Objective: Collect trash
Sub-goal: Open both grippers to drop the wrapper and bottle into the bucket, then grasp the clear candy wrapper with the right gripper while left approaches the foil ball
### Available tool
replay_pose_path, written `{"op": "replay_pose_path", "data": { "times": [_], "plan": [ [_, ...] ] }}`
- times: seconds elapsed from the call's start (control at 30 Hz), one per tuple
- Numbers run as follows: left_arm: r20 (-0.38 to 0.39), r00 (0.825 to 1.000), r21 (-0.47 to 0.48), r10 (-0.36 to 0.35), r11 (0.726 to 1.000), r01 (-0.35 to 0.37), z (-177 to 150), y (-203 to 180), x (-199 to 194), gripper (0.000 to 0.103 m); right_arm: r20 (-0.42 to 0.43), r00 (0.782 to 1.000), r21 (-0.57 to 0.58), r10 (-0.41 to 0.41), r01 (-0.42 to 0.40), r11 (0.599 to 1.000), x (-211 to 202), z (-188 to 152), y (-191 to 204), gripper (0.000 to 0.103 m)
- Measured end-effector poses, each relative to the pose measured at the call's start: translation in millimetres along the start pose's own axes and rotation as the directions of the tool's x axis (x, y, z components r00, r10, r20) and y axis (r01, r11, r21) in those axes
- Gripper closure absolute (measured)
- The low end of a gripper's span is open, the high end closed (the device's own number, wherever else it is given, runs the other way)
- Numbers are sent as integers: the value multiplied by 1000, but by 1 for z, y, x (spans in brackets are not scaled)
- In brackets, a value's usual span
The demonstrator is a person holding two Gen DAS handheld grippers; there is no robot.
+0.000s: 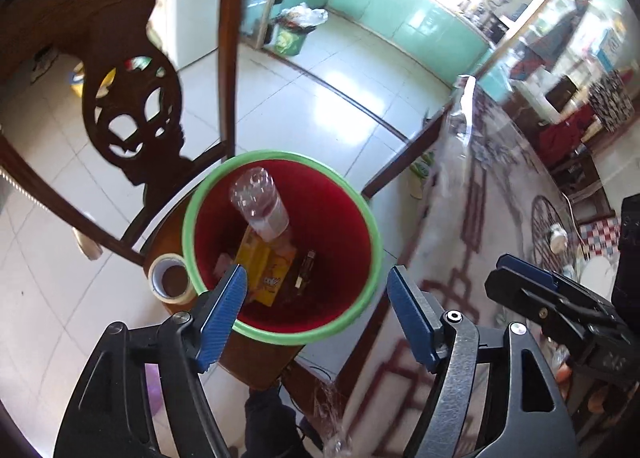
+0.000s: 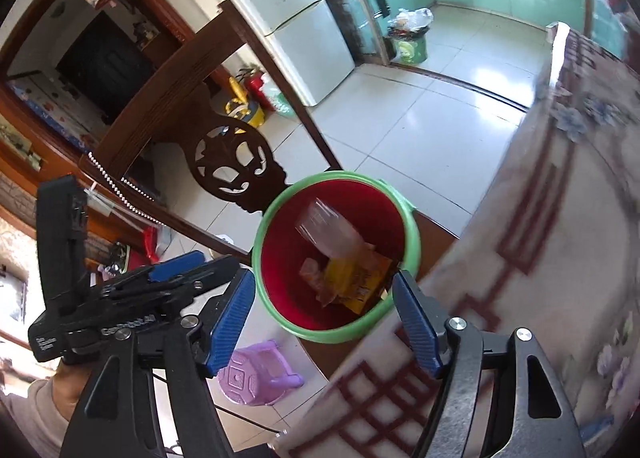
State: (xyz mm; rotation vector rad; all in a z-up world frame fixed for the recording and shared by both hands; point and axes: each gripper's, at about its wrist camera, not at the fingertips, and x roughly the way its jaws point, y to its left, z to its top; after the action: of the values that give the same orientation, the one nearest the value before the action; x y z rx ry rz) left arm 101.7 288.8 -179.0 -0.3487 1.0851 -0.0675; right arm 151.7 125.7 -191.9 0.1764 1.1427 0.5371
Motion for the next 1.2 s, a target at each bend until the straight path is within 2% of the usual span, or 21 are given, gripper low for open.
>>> {"op": "replay_pose_path", "data": {
  "times": [0.2, 0.33, 0.4, 0.5, 0.57, 0.63, 0.73, 0.8, 0.9, 1.0, 1.03, 1.07, 1.2],
  "plan": [
    [-1, 997, 179, -71, 981, 70, -29, -70, -19, 31, 75, 991, 155, -109, 97, 983, -86, -47, -63, 32],
    [0, 993, 282, -122, 952, 117, -53, -129, -29, 31, 129, 977, 276, -173, 132, 952, -155, -84, -116, 32],
    [-10, 989, 304, -150, 942, 146, -65, -156, -30, 30, 136, 963, 333, -232, 176, 926, -190, -105, -148, 32],
    [-27, 983, 333, -182, 925, 180, -83, -196, -27, 30, 143, 931, 421, -336, 250, 872, -234, -136, -197, 32],
    [-43, 980, 348, -194, 916, 197, -92, -222, -23, 30, 127, 902, 497, -413, 303, 813, -261, -157, -237, 32],
    [-57, 977, 364, -207, 906, 214, -103, -244, -20, 30, 87, 877, 587, -473, 339, 735, -280, -179, -280, 32],
    [-82, 973, 404, -218, 885, 232, -118, -278, -14, 30, 48, 887, 689, -459, 304, 658, -285, -202, -335, 32],
    [-101, 970, 425, -221, 872, 243, -126, -299, -8, 30, 22, 895, 714, -445, 298, 634, -276, -209, -360, 32],
    [-130, 966, 447, -224, 856, 259, -134, -327, 4, 30, -19, 904, 715, -427, 311, 627, -255, -209, -384, 32],
    [-170, 961, 465, -216, 842, 272, -138, -354, 22, 30, -56, 929, 695, -366, 300, 653, -232, -210, -399, 36],
    [-182, 961, 473, -207, 839, 270, -141, -365, 29, 30, -58, 934, 686, -353, 294, 665, -228, -210, -401, 57],
    [-192, 961, 481, -201, 834, 271, -145, -374, 34, 30, -56, 938, 680, -341, 286, 675, -225, -211, -402, 85],
    [-207, 963, 520, -172, 815, 257, -147, -402, 58, 30, -9, 952, 655, -307, 237, 718, -233, -215, -402, 90]
  ]
}}
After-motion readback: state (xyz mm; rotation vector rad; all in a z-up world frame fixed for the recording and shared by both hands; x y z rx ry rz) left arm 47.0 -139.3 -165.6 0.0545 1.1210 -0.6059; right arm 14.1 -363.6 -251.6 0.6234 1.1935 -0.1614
